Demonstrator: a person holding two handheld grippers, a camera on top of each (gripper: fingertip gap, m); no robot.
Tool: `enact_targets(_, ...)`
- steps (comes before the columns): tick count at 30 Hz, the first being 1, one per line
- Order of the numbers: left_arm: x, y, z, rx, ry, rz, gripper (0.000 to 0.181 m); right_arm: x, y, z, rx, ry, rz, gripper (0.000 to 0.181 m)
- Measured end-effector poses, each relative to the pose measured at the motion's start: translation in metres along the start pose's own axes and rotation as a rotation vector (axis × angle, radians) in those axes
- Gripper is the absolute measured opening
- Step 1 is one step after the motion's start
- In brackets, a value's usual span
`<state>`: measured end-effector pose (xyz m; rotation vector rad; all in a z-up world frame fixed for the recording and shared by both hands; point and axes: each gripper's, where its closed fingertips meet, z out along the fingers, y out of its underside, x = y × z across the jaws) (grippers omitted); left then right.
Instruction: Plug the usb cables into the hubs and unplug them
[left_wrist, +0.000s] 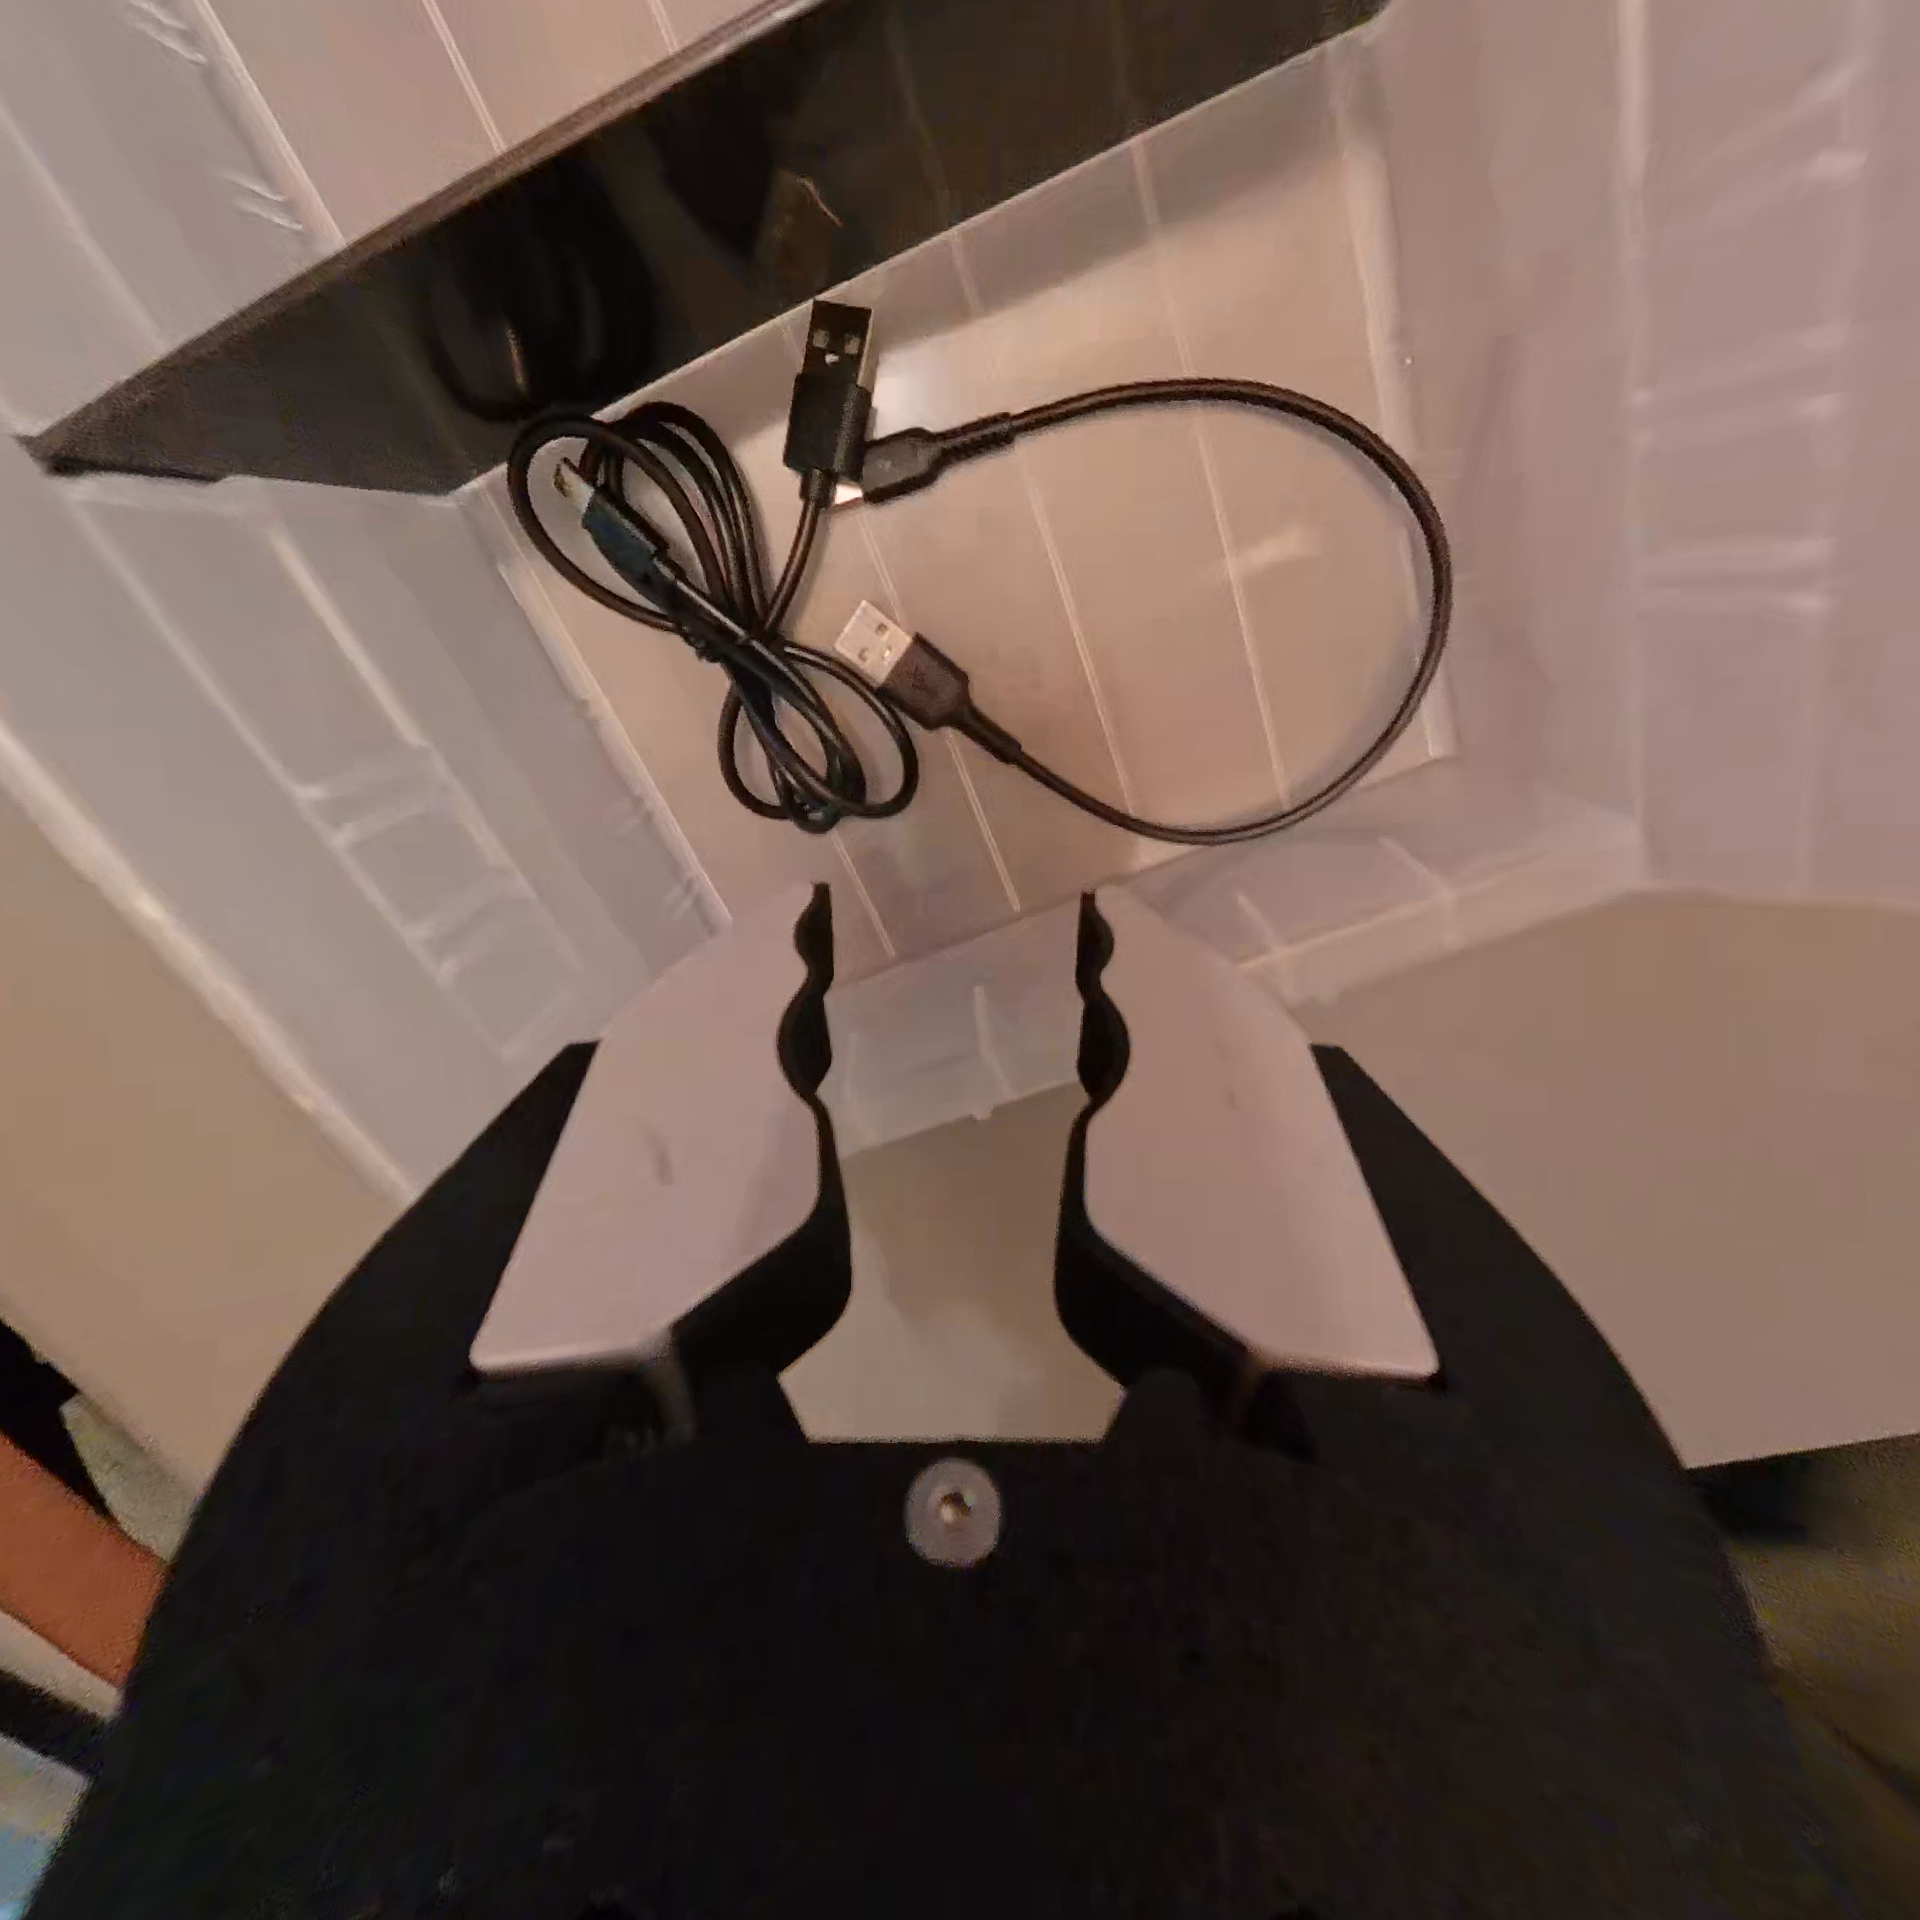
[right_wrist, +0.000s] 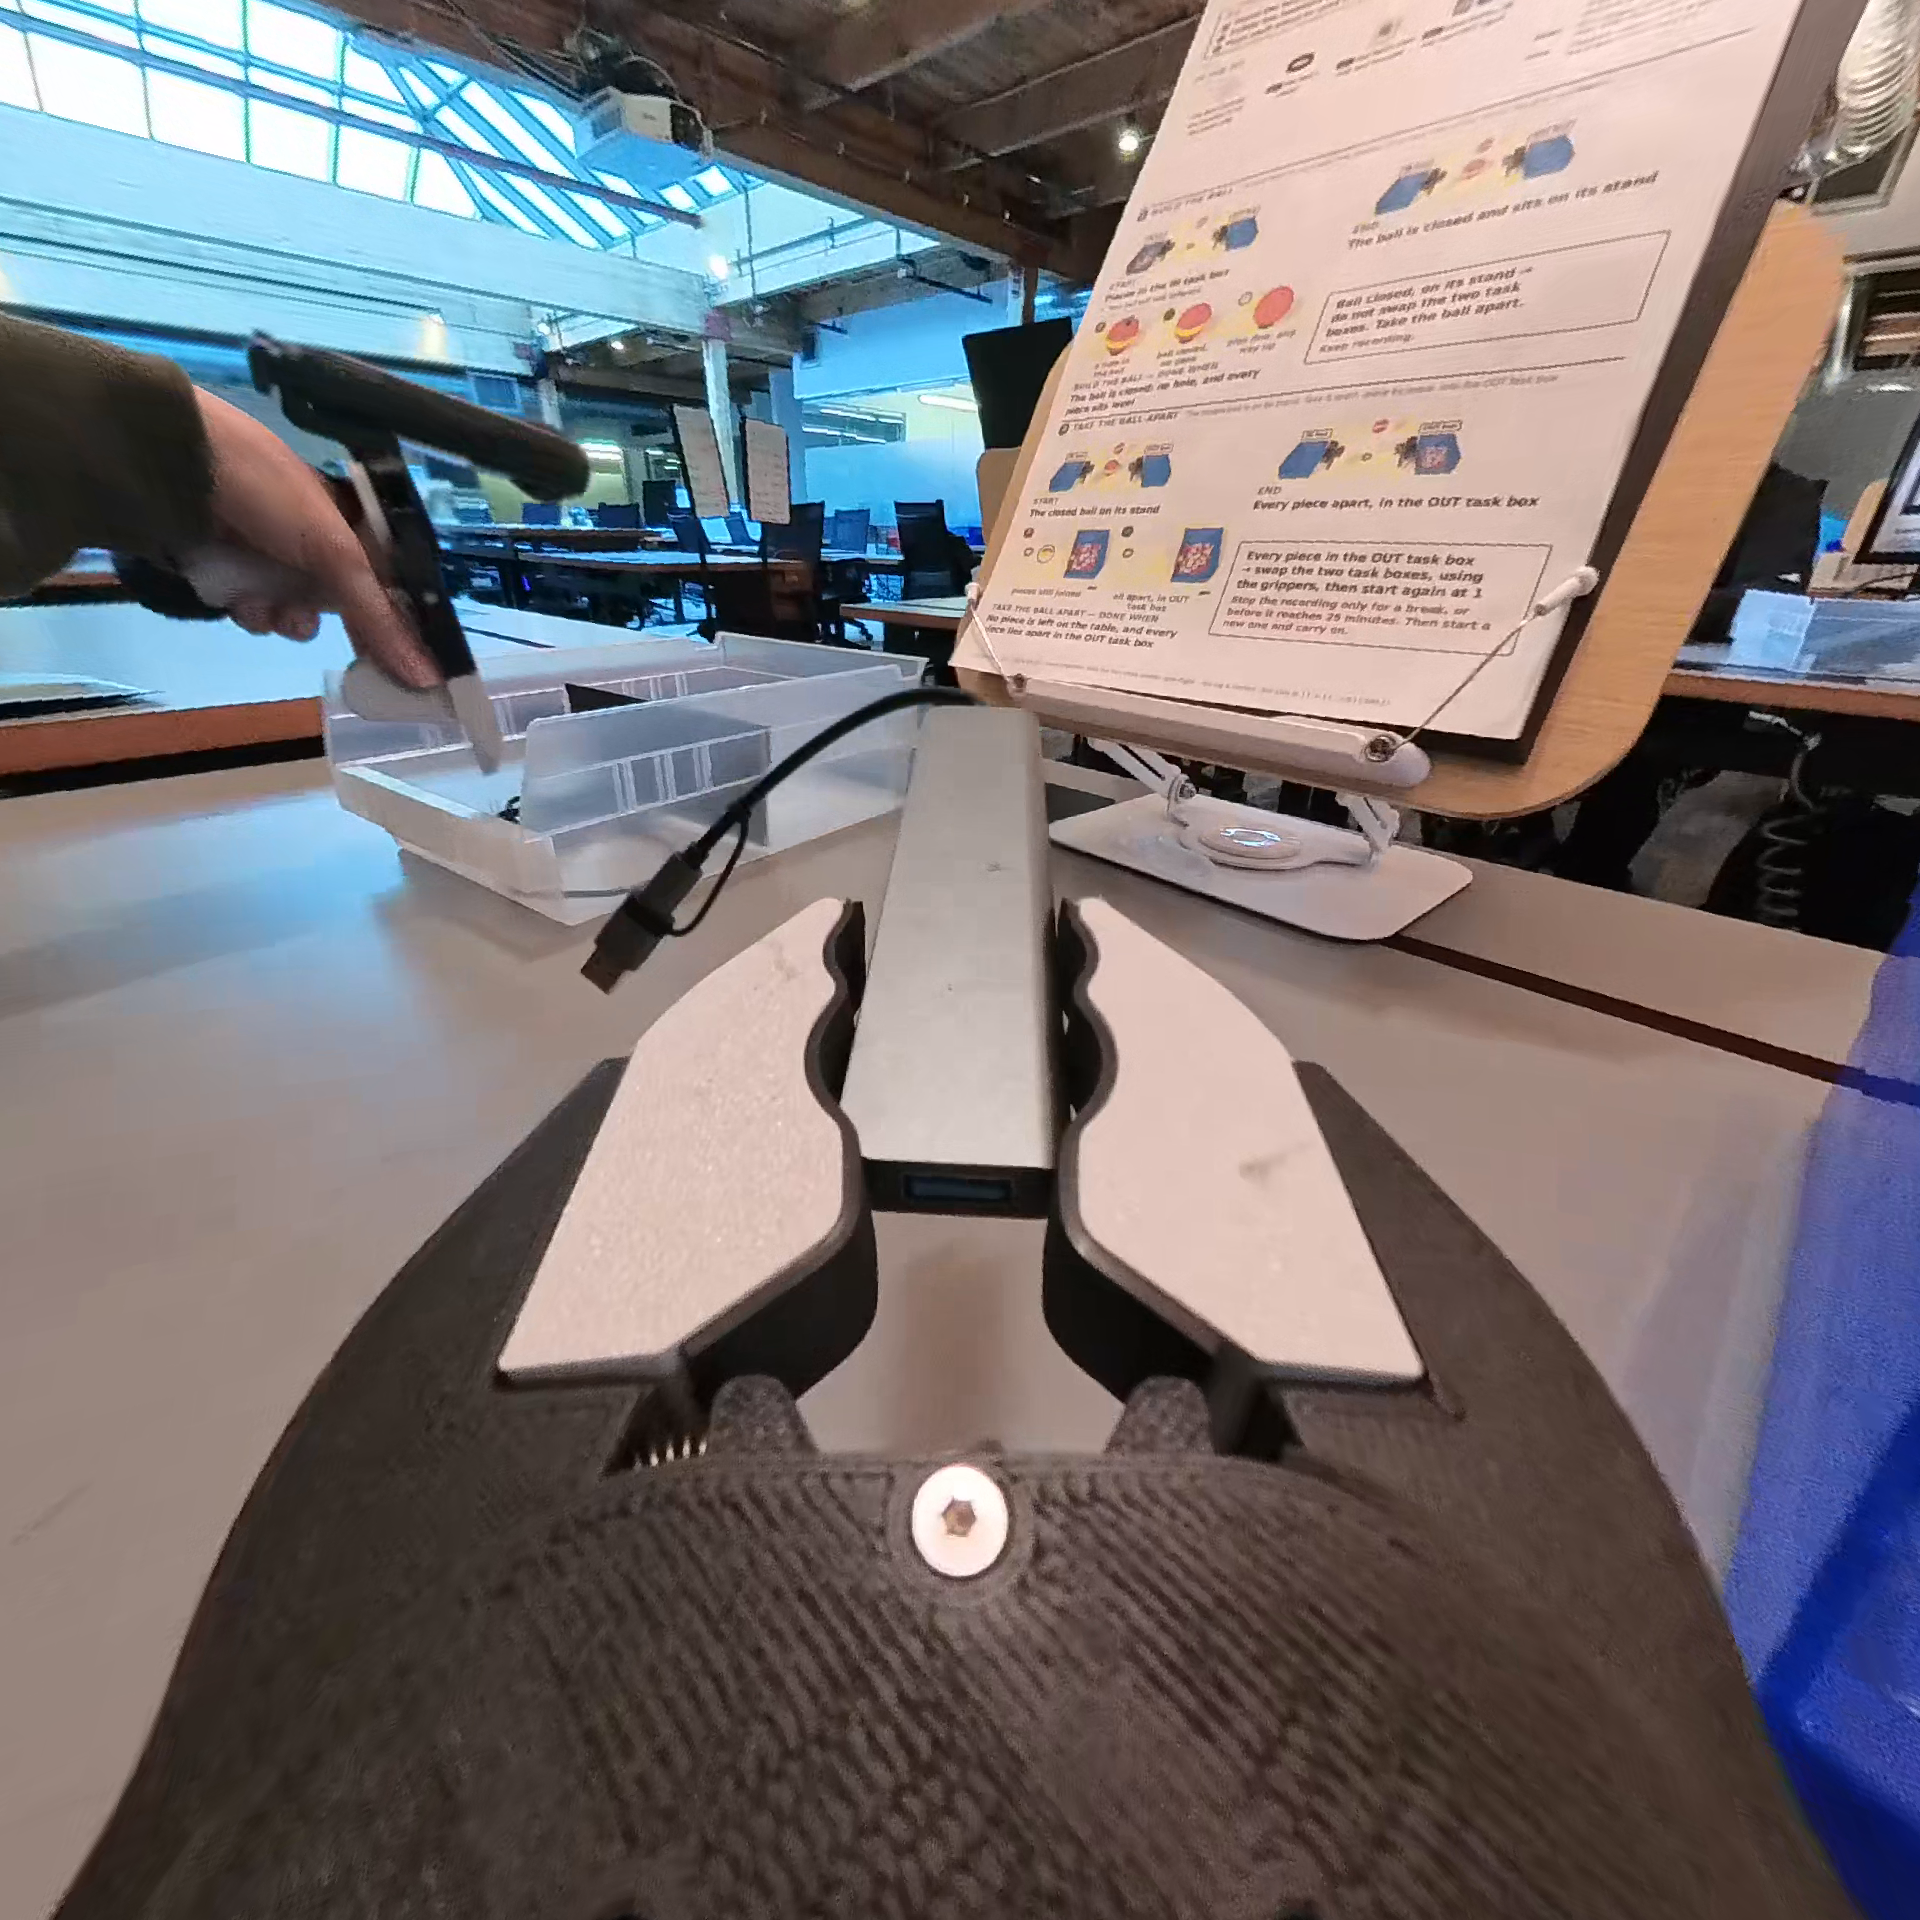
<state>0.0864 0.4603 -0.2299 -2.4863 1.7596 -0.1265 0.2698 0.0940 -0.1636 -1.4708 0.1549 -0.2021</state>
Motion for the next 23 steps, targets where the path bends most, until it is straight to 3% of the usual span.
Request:
enact_targets(5,0.015,-0.013,0.019,-0.094,0.128,-0.096,0.04,-0.004,0.001,0.002,-0.009,-0.017,-0.026,0.036)
enact_targets(10,0.021,-0.008,0.036,-0.264,0.136,-0.134,0.036,-0.003,-0.001,0.001,0.009,-0.044,0.01,0.036)
enact_targets(15,0.015,-0.013,0.051,-0.28,0.116,-0.266,0.026,-0.002,-0.002,0.0,0.017,-0.057,0.028,0.036)
enact_targets(16,0.011,-0.01,0.053,-0.302,0.084,-0.265,0.016,-0.002,-0.002,0.001,0.018,-0.055,0.029,0.036)
enact_targets(23,0.005,-0.015,0.055,-0.231,-0.016,-0.12,0.009,0.0,-0.002,0.002,0.024,-0.069,0.059,0.036)
